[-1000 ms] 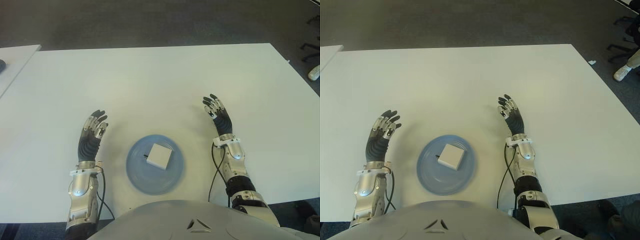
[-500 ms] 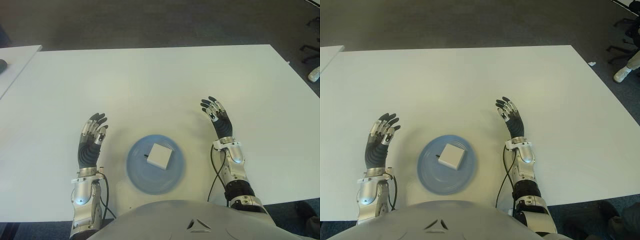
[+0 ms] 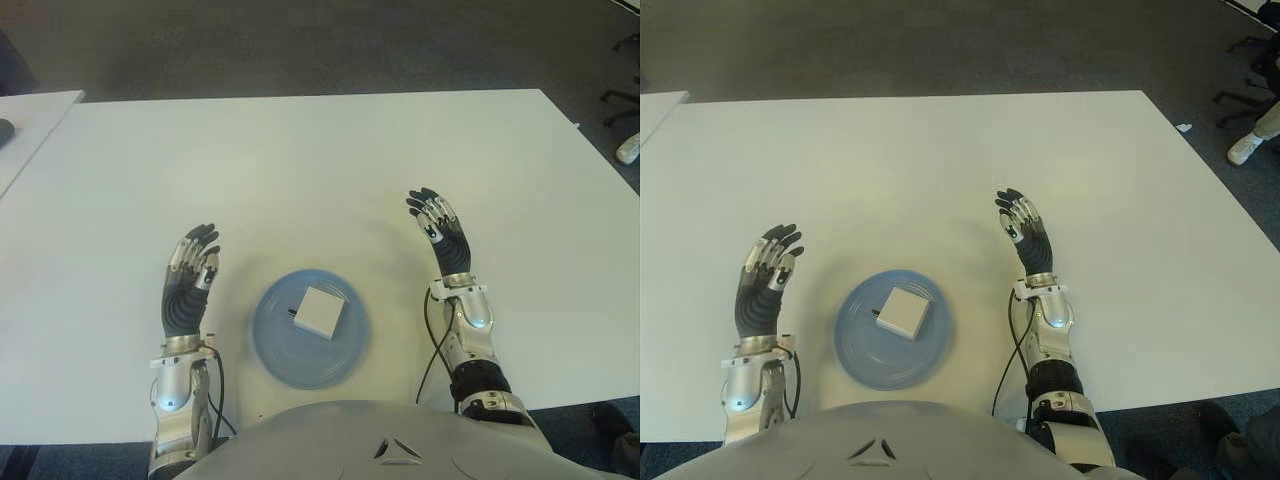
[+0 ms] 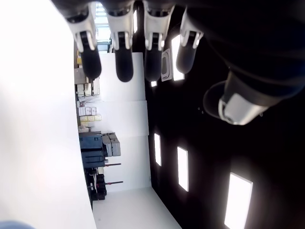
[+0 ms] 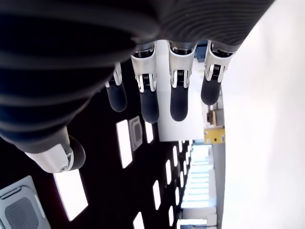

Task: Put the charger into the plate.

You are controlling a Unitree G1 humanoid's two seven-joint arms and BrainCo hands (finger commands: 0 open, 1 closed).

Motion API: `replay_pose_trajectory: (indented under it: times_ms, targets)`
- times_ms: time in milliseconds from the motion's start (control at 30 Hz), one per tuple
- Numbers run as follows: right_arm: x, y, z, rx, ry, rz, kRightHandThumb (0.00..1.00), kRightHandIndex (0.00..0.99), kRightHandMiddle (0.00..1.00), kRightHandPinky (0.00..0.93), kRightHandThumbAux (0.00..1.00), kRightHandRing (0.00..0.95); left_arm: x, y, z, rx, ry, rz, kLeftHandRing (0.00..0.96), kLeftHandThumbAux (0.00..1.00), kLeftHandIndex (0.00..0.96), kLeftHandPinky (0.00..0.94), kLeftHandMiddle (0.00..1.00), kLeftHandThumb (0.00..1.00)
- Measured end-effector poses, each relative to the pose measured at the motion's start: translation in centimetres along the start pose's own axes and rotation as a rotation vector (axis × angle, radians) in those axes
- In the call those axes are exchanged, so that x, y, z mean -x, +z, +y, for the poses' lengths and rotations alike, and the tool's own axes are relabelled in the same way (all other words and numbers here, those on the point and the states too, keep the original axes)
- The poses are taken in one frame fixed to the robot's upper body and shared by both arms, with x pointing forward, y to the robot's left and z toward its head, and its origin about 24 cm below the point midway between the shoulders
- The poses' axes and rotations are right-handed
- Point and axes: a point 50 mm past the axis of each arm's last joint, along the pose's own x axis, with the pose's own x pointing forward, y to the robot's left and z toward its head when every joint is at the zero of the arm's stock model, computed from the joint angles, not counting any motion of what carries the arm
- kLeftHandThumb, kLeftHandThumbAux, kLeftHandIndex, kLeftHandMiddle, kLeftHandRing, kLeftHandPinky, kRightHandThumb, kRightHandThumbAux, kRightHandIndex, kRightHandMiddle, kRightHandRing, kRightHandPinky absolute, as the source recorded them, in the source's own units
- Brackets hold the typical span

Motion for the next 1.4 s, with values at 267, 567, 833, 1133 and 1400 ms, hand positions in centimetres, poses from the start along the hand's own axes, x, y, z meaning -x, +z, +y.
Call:
replay_pose_trajectory:
  times_ms: [267, 567, 833, 1133, 1400]
  targets:
    - [-0.2, -0.1, 0.0, 0.015, 0.010, 0.007, 0.248, 0.133, 0.188, 0.136, 0.530, 0.158, -0.5, 0.0, -0.5, -0.004, 0.059, 0.069, 0.181, 0.502, 0.163, 0.203, 0.182, 0.278]
    - [-0.1, -0.2, 0.4, 0.027, 0.024, 0.036, 0.215, 0.114, 0.159, 0.084, 0.557, 0.122, -0.7, -0.2, -0.7, -0.001, 0.103, 0.145, 0.165, 0.518, 0.145, 0.169, 0.171, 0.277]
    - [0.3, -0.6, 0.6, 0.031, 0.030, 0.090, 0.206, 0.097, 0.136, 0.062, 0.575, 0.098, -0.6, -0.5, -0.8, 0.000, 0.109, 0.180, 0.157, 0.527, 0.139, 0.168, 0.166, 0.278]
    - [0.5, -0.8, 0.9, 0.058, 0.039, 0.162, 0.190, 0.081, 0.118, 0.070, 0.603, 0.086, -0.8, -0.9, -0.9, 0.006, 0.107, 0.223, 0.138, 0.534, 0.129, 0.140, 0.152, 0.276]
    - [0.4, -0.9, 1.0, 0.044, 0.038, 0.221, 0.195, 0.075, 0.119, 0.033, 0.626, 0.078, -1.1, -1.1, -0.7, 0.008, 0.076, 0.247, 0.110, 0.574, 0.132, 0.126, 0.129, 0.268]
